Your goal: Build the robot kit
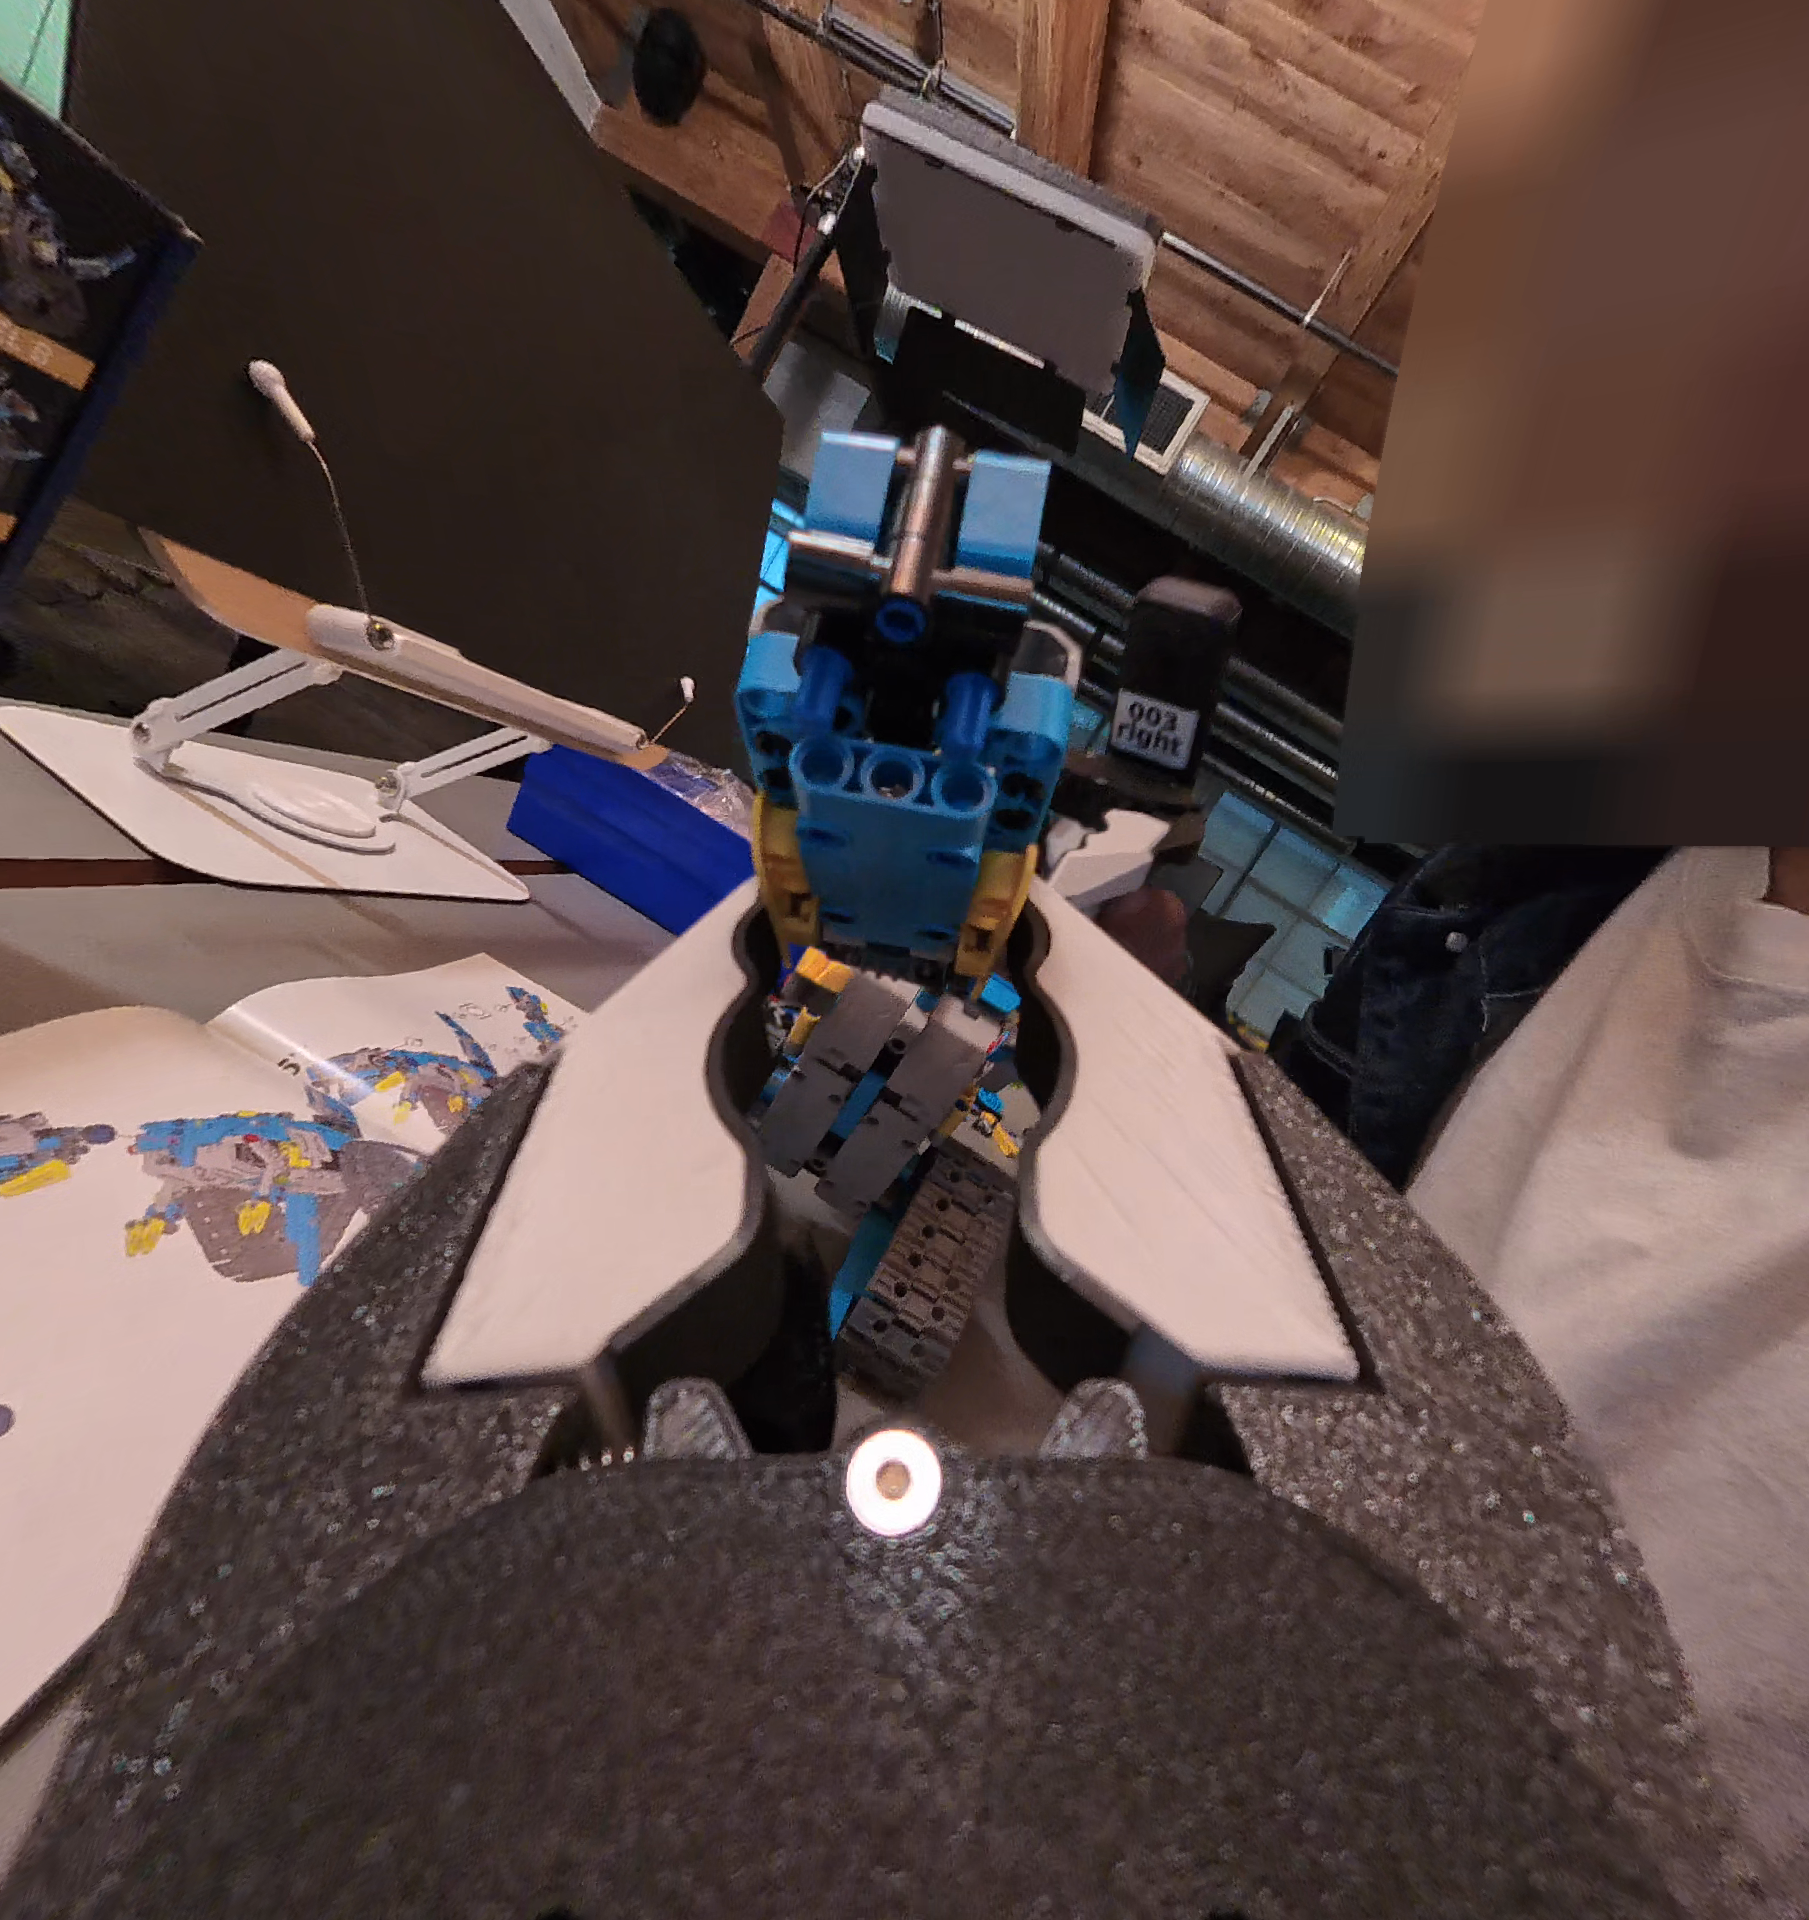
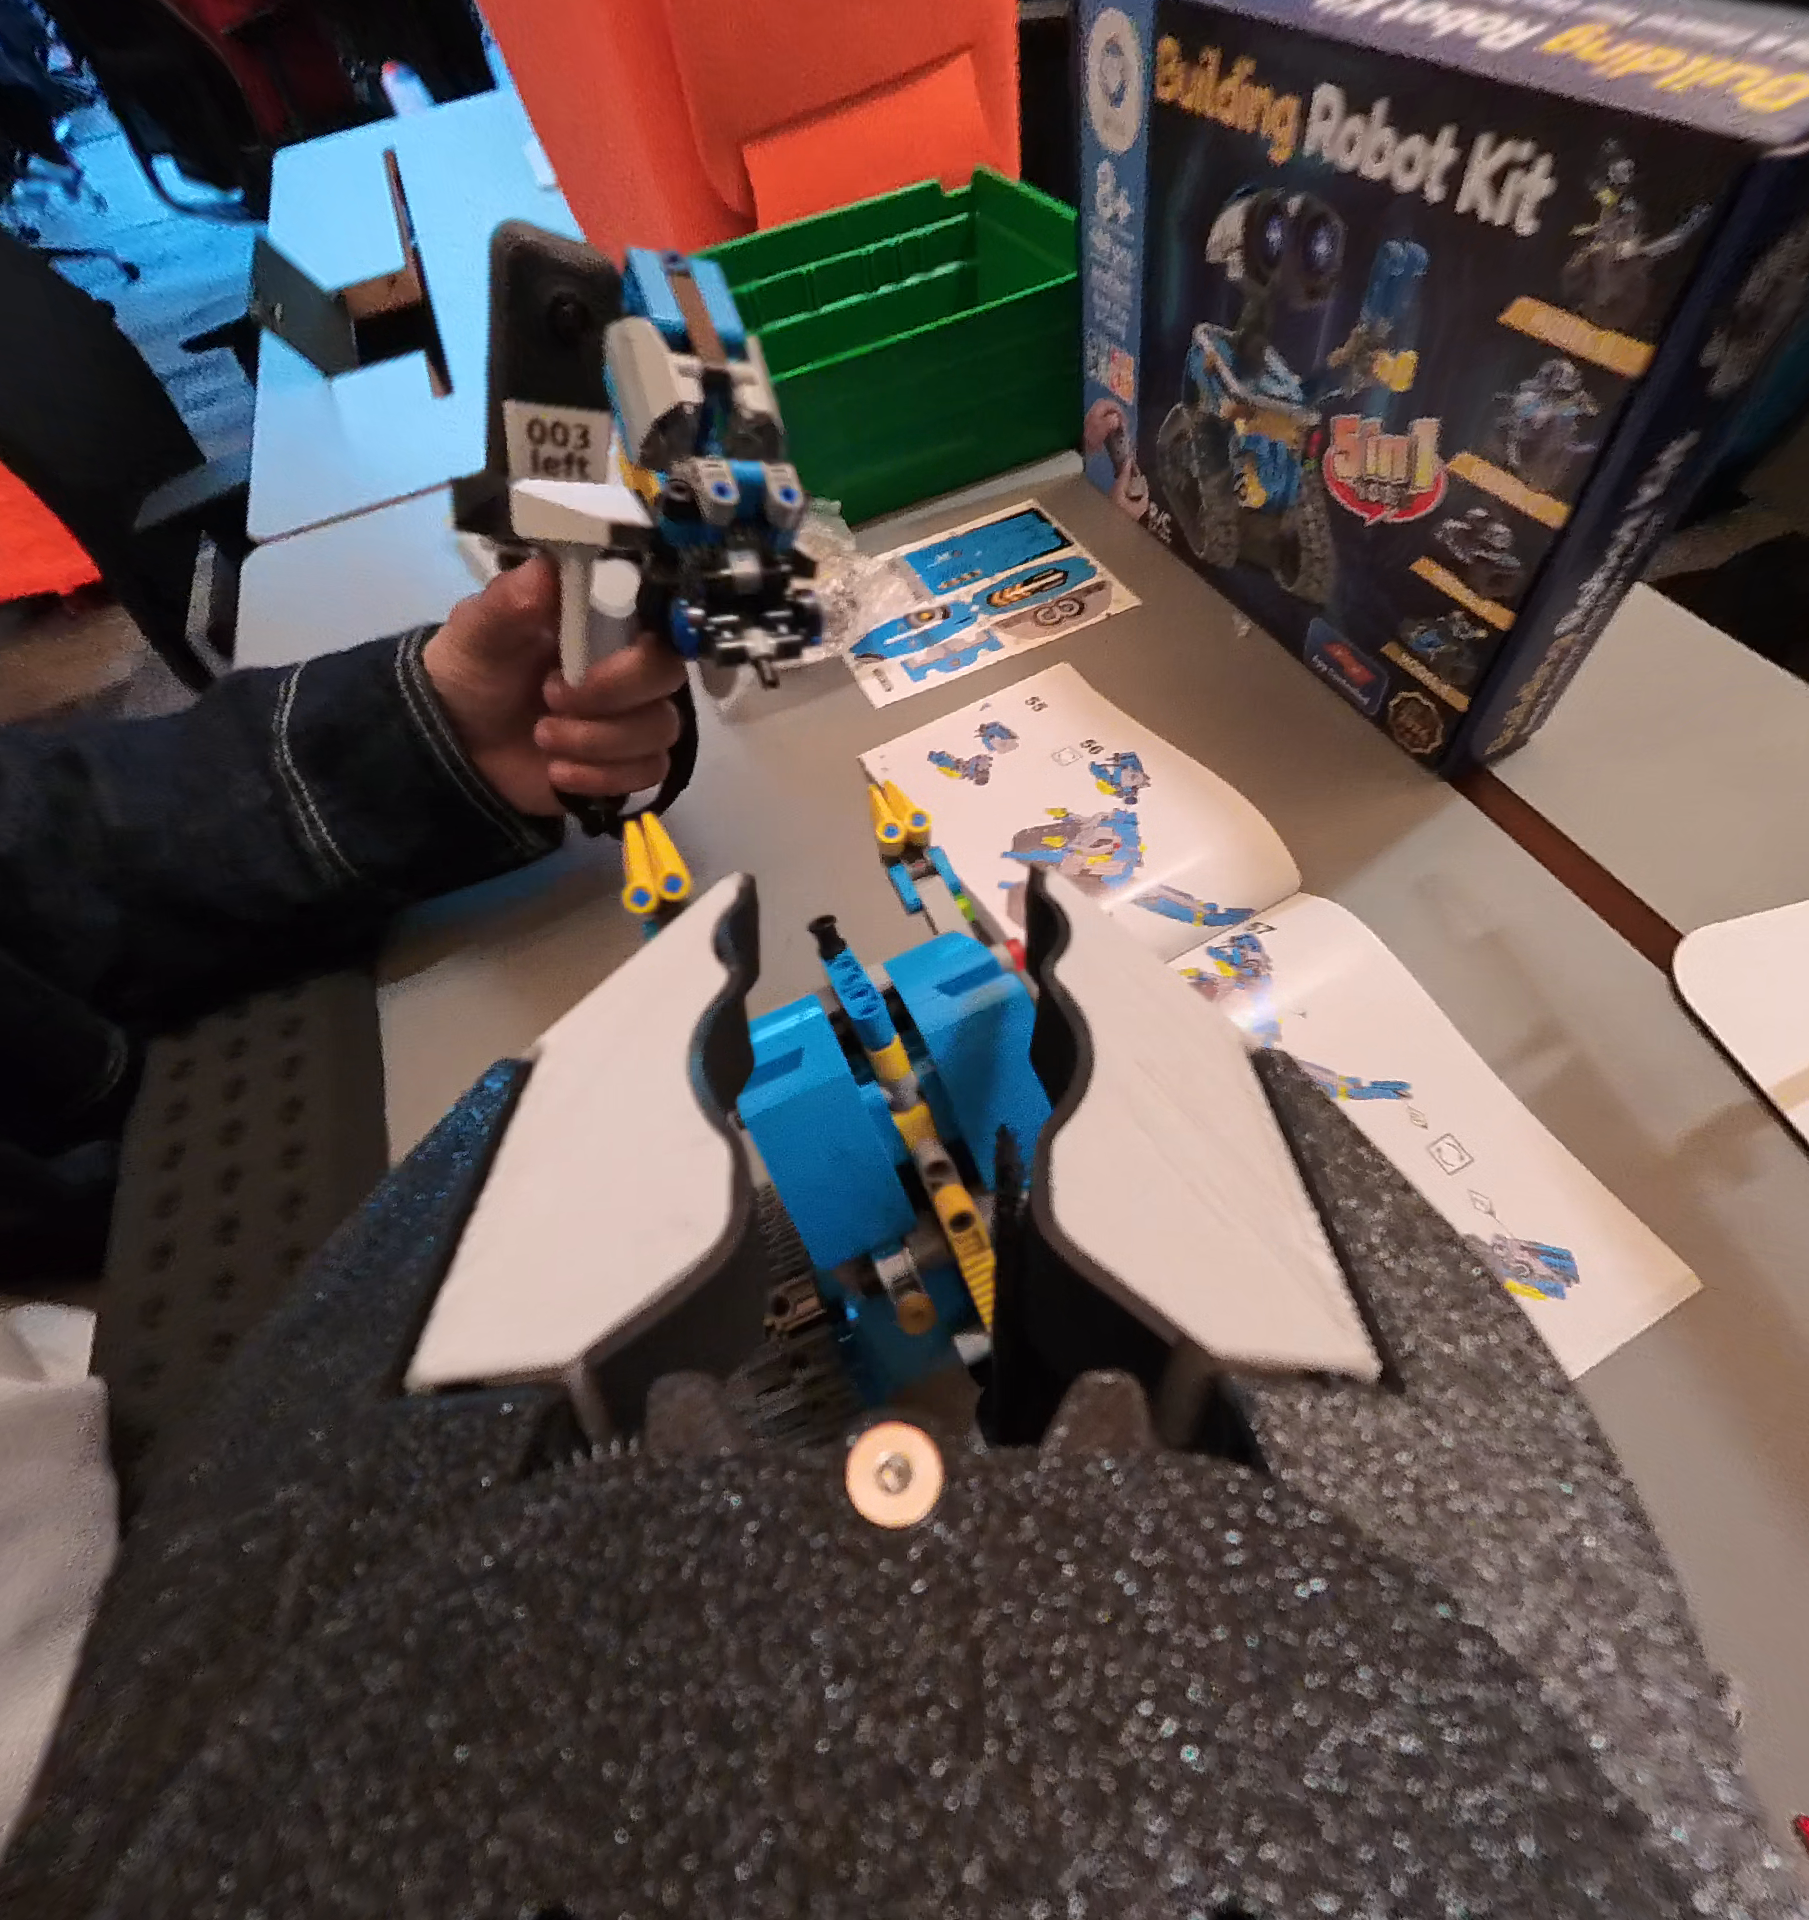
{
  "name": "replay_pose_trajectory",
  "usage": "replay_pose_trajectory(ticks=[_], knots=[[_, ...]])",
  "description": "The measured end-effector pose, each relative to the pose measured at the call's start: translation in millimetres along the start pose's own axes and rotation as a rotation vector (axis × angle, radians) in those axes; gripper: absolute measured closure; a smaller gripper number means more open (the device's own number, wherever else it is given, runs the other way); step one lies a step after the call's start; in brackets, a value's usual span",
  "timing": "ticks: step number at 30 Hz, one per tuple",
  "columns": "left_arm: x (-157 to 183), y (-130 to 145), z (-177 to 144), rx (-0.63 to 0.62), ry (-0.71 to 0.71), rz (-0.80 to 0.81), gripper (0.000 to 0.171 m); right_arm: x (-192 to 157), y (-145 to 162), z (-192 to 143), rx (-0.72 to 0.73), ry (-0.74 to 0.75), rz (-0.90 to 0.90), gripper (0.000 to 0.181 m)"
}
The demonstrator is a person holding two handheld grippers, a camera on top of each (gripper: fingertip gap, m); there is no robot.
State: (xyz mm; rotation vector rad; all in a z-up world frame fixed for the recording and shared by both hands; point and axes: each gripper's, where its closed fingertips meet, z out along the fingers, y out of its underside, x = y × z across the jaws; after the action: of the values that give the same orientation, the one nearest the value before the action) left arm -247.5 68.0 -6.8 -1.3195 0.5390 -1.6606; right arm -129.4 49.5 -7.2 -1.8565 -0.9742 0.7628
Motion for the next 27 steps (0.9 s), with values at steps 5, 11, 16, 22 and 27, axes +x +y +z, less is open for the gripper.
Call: replay_pose_trajectory(ticks=[5,11,16,22,27], knots=[[-2,8,10,-0.048,-0.036,0.036,0.128,-1,7,-4,-0.038,-0.022,-0.060,0.132],[18,5,45,-0.121,-0.019,0.119,0.128,-11,20,-9,-0.079,-0.044,-0.126,0.123],[29,22,77,-0.219,0.053,0.145,0.128,-14,28,-1,-0.094,-0.075,-0.138,0.100],[23,45,89,-0.383,0.051,0.216,0.128,-3,28,1,-0.106,-0.011,-0.210,0.103],[26,48,90,-0.423,0.059,0.243,0.128,0,35,4,-0.138,-0.046,-0.170,0.107]])
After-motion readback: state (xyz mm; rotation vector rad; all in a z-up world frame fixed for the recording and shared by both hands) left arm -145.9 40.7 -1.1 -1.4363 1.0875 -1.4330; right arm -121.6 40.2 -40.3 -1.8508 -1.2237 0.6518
